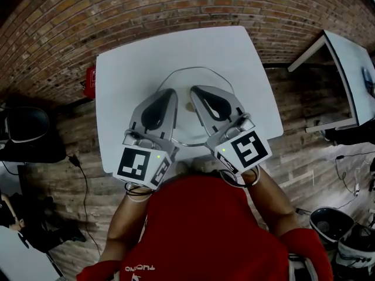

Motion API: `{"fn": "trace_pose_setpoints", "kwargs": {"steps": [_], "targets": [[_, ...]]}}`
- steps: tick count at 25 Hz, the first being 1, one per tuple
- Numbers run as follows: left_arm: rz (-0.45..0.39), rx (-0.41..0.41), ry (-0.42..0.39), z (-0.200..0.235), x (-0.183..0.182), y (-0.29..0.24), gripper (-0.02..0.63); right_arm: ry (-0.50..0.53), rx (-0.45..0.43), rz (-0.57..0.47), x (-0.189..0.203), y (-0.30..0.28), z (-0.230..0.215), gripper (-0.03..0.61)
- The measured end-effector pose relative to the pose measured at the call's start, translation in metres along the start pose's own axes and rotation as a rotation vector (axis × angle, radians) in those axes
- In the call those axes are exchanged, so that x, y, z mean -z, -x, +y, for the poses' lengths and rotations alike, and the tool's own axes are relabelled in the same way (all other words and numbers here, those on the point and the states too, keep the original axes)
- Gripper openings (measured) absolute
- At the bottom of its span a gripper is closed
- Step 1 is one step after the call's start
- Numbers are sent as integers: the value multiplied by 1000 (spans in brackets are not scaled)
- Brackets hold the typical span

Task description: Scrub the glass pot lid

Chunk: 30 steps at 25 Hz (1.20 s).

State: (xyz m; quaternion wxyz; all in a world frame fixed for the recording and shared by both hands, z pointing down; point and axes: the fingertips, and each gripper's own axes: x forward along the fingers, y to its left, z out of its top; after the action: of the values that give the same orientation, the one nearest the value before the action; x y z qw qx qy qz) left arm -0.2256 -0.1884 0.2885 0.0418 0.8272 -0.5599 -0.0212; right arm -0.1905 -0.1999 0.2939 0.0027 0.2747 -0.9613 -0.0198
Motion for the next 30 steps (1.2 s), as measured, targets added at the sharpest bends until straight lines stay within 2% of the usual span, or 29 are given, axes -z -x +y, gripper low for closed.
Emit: {"fn": "trace_pose_setpoints", "kwargs": {"steps": [10,19,30], "targets": [[10,-19,10,2,7,2,17,-2,-9,26,8,-2,3,29],[4,-37,15,9,7,-1,17,-7,28,26,6,2,-17,29],[9,-32,25,9,10,-5,17,-17,31,35,10,2,-19,29]]}}
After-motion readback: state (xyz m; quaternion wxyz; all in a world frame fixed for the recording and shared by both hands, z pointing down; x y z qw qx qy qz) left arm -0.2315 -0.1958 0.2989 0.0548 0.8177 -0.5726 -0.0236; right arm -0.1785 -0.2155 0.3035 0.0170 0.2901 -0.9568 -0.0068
